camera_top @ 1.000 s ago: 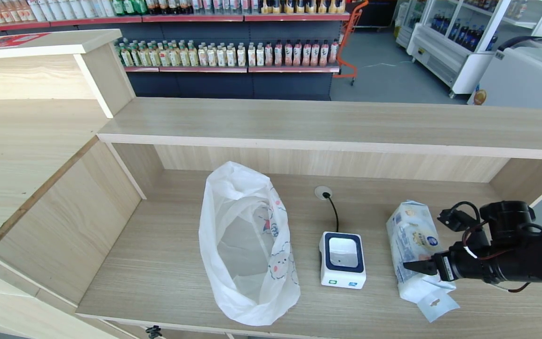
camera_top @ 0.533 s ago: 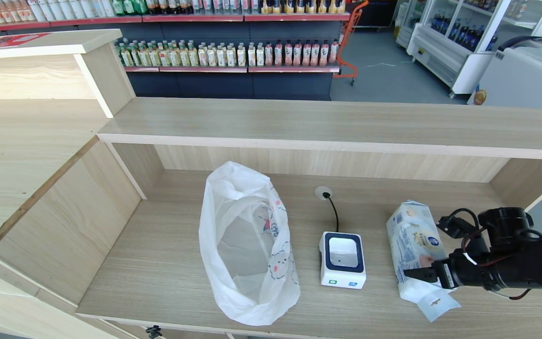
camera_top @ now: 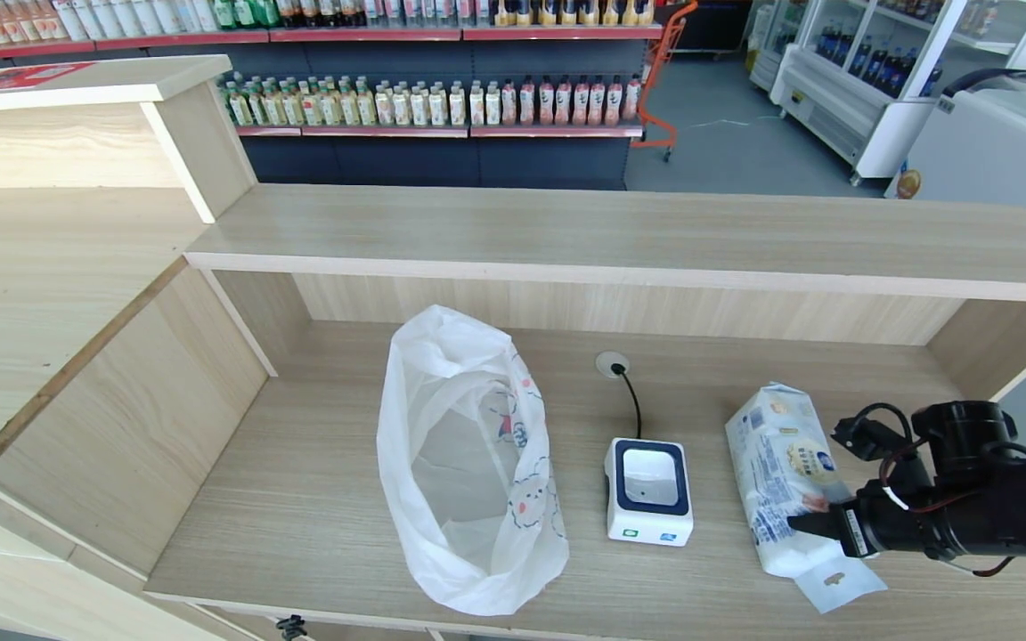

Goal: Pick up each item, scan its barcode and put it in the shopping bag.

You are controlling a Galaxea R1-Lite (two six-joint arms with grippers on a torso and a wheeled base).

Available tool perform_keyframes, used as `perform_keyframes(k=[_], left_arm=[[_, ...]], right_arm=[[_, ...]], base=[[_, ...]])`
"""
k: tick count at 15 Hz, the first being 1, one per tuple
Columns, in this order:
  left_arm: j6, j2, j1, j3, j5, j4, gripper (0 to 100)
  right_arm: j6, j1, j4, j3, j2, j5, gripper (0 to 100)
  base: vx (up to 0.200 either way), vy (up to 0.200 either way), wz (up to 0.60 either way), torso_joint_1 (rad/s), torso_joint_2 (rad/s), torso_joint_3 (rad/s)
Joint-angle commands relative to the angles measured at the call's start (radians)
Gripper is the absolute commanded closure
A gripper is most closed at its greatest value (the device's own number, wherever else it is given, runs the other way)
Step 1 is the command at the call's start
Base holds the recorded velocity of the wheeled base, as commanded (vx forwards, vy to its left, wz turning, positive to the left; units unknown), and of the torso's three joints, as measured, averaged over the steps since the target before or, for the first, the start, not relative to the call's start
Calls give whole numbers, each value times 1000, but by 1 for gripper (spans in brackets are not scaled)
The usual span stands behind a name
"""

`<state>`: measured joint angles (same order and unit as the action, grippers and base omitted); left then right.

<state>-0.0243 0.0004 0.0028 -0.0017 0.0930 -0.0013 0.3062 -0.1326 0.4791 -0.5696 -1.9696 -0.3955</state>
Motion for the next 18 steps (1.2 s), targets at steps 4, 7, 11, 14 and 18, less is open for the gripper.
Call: perform_keyframes(k=[4,7,11,14,18], left_arm=[[0,0,0,0,1,0,0],[0,0,0,0,1,0,0],[0,0,0,0,1,0,0],[0,0,0,0,1,0,0],[0,0,0,2,1,0,0]], right_arm=[[-6,-27,104,65,35,0,100],[-24,-45,110,80,132,-78,100],[-38,-52,-2,83,351,-190,100],[-71,-48,-206,39,618,-327,100],[-156,-48,-502,-73,933,-606,100]], base=[[0,0,0,0,0,0],[0,0,0,0,0,0],[0,0,0,0,0,0],[0,0,0,0,0,0],[0,0,0,0,0,0]])
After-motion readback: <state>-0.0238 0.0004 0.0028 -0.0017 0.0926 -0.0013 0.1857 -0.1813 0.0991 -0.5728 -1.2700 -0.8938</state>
